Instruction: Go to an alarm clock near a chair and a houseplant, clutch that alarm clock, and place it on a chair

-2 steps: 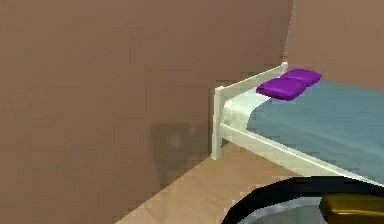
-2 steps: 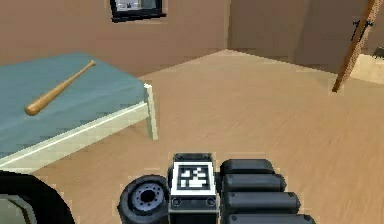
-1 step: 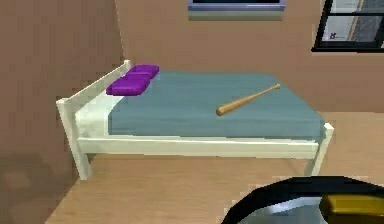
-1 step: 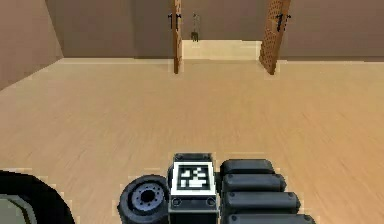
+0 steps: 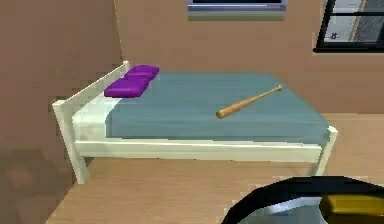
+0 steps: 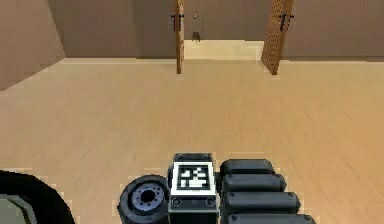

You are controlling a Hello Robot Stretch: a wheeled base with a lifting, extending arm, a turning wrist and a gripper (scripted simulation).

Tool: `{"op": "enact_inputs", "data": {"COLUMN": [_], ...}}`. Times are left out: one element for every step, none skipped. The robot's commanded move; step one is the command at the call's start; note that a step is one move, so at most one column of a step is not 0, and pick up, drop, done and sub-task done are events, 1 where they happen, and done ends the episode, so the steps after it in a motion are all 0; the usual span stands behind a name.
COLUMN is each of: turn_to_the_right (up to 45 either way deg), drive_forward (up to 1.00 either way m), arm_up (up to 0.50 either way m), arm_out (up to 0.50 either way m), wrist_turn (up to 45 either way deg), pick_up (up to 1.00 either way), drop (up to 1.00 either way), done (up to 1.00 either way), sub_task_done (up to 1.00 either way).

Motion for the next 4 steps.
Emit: {"op": "enact_inputs", "data": {"turn_to_the_right": [-45.0,-33.0,0.0,45.0], "drive_forward": [0.0,0.0,0.2,0.0], "arm_up": [0.0,0.0,0.0,0.0], "arm_out": [0.0,0.0,0.0,0.0], "wrist_turn": [0.0,0.0,0.0,0.0], "pick_up": [0.0,0.0,0.0,0.0], "drop": [0.0,0.0,0.0,0.0], "done": [0.0,0.0,0.0,0.0], "sub_task_done": [0.0,0.0,0.0,0.0]}}
